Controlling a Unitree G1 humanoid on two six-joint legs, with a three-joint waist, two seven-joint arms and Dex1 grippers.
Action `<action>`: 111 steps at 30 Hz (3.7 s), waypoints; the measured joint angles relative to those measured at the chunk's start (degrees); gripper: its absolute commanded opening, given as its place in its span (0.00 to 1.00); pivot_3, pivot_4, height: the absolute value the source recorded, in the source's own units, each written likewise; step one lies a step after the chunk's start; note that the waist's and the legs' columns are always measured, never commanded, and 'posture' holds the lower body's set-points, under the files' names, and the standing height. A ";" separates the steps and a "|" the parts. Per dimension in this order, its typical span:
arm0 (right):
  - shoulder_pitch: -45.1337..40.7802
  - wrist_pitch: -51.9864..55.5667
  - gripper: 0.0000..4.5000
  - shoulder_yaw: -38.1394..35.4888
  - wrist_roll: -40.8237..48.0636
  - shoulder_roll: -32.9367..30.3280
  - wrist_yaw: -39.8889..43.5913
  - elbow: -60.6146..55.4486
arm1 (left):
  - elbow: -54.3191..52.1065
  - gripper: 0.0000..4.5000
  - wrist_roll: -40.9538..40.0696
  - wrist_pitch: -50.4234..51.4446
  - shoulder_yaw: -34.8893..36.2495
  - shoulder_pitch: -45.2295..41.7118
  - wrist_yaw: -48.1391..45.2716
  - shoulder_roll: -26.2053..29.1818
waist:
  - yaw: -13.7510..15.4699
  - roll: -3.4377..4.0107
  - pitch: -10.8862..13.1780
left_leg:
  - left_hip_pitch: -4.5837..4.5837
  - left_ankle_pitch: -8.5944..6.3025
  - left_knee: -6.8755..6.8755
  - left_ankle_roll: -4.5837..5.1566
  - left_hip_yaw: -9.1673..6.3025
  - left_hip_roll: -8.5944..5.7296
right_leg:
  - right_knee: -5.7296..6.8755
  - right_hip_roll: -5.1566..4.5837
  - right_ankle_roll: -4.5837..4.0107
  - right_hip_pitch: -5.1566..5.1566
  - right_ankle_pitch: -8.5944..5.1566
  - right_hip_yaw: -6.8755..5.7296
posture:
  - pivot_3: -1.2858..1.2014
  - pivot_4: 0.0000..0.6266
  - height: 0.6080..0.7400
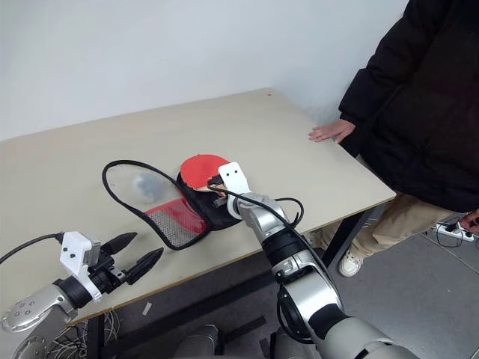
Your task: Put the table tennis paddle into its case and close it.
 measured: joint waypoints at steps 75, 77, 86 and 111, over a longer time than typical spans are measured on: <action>-0.56 5.53 1.00 1.21 9.26 -25.20 30.09 -24.64 | 18.45 0.32 -8.67 14.34 -2.71 -22.90 3.69 -5.21 | 0.21 -0.15 -0.09 | 0.04 0.01 0.27 -0.01 -0.09 0.02 | 0.07 0.19 -0.02 0.26 0.10 0.12 | 0.52 0.00 1.00; -0.56 5.54 1.00 1.21 9.42 -25.79 30.88 -24.66 | 16.18 0.32 -10.26 16.55 -3.31 -23.89 4.82 -5.88 | 0.20 -0.15 -0.09 | 0.04 0.01 0.27 0.00 -0.09 0.02 | 0.06 0.20 -0.01 0.26 0.11 0.16 | 0.52 0.00 1.00; -0.45 -0.04 1.00 1.05 11.09 -34.34 41.86 -26.10 | 11.62 0.32 -15.70 22.39 -6.83 -28.73 10.49 -10.71 | 0.23 -0.15 -0.08 | 0.08 0.01 0.38 0.01 -0.15 -0.01 | 0.05 0.47 0.00 0.39 0.10 0.47 | 0.52 0.00 1.00; 4.91 -9.13 1.00 4.92 9.83 -37.26 52.19 -30.11 | 16.17 0.32 -24.99 33.07 0.80 -28.61 29.19 -19.78 | 0.23 -0.24 -0.05 | 0.13 0.03 0.51 0.03 -0.12 -0.13 | -0.03 0.72 0.11 0.50 0.15 1.15 | 0.52 0.00 1.00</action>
